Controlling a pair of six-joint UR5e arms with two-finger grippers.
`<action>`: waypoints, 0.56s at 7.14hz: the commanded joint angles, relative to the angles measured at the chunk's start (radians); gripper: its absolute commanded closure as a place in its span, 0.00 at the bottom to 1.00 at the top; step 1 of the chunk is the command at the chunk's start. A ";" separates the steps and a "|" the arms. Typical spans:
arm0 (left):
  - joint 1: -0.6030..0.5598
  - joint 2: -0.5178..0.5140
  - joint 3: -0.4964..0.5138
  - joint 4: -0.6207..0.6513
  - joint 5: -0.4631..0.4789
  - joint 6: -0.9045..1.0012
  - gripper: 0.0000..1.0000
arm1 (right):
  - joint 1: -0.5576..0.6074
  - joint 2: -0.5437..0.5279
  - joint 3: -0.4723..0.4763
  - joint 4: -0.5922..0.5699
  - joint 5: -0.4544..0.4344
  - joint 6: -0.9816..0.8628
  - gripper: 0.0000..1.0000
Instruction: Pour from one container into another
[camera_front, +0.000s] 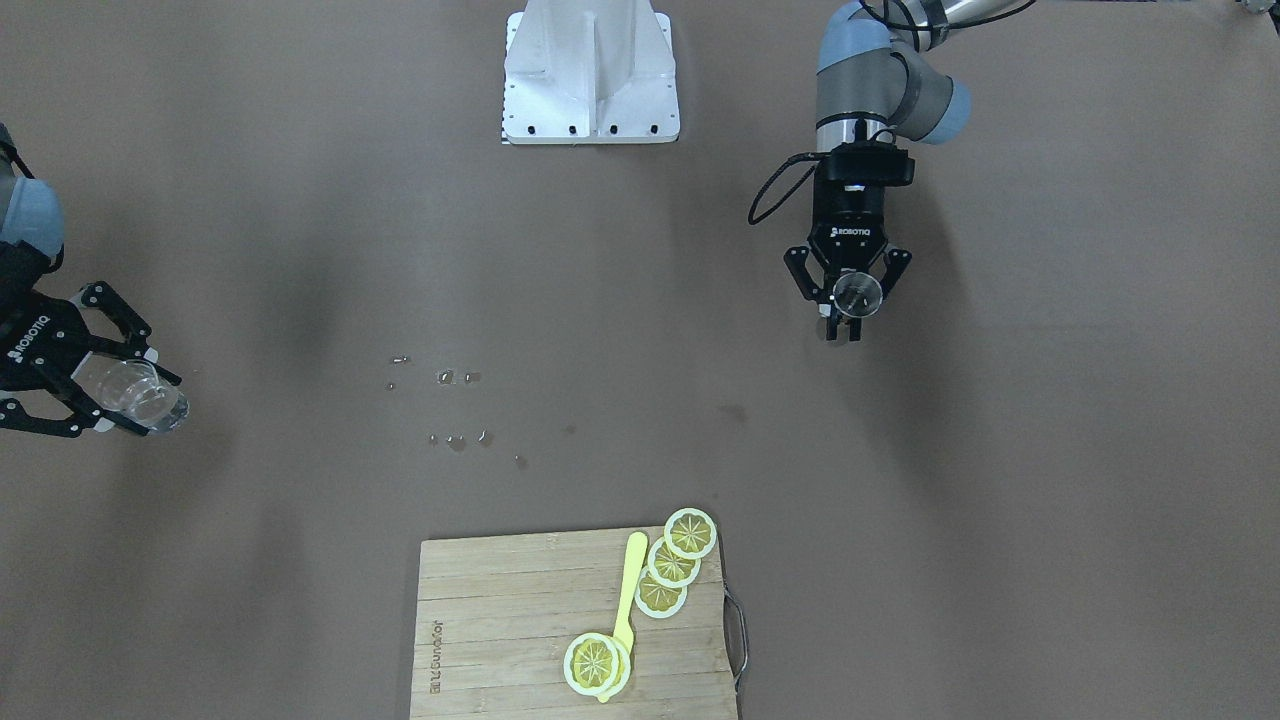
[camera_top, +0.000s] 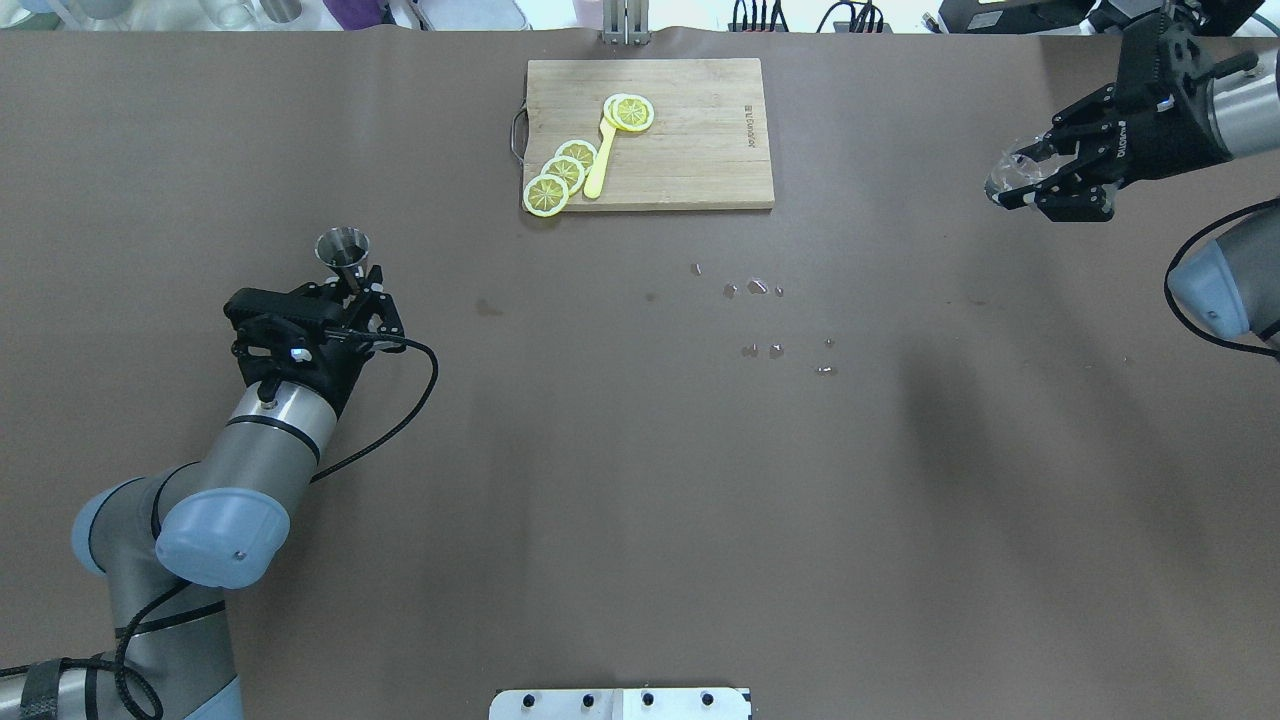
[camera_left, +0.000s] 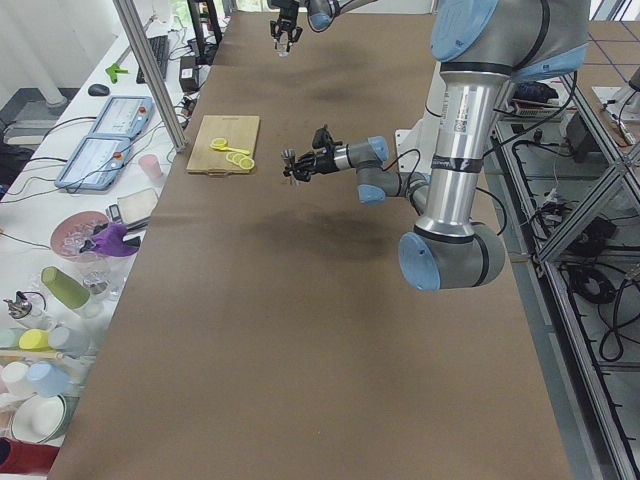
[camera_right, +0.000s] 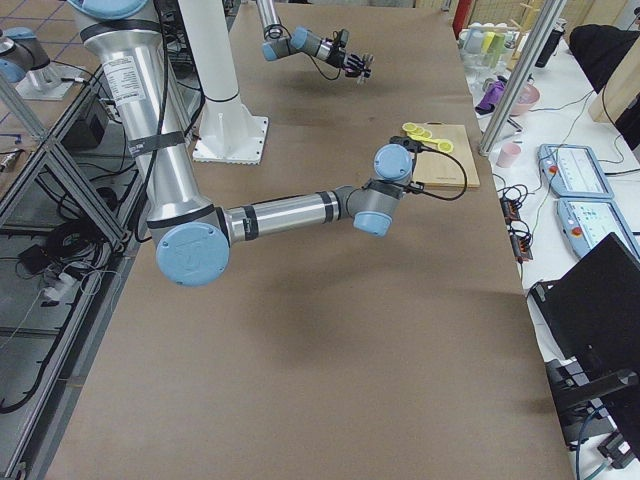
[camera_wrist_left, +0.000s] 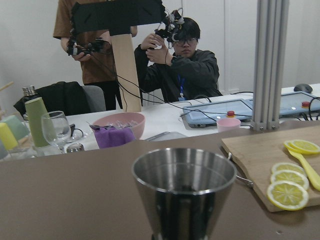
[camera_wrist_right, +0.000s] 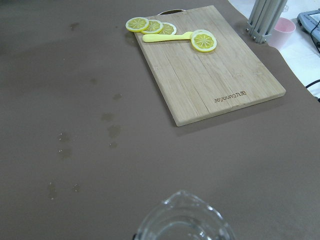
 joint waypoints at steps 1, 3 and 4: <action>-0.032 -0.099 -0.001 -0.002 -0.118 0.127 1.00 | -0.052 0.003 0.115 -0.147 -0.086 0.000 1.00; -0.095 -0.183 0.010 -0.025 -0.352 0.321 1.00 | -0.070 0.055 0.194 -0.346 -0.089 -0.009 1.00; -0.115 -0.214 0.019 -0.031 -0.485 0.377 1.00 | -0.072 0.078 0.199 -0.390 -0.087 -0.018 1.00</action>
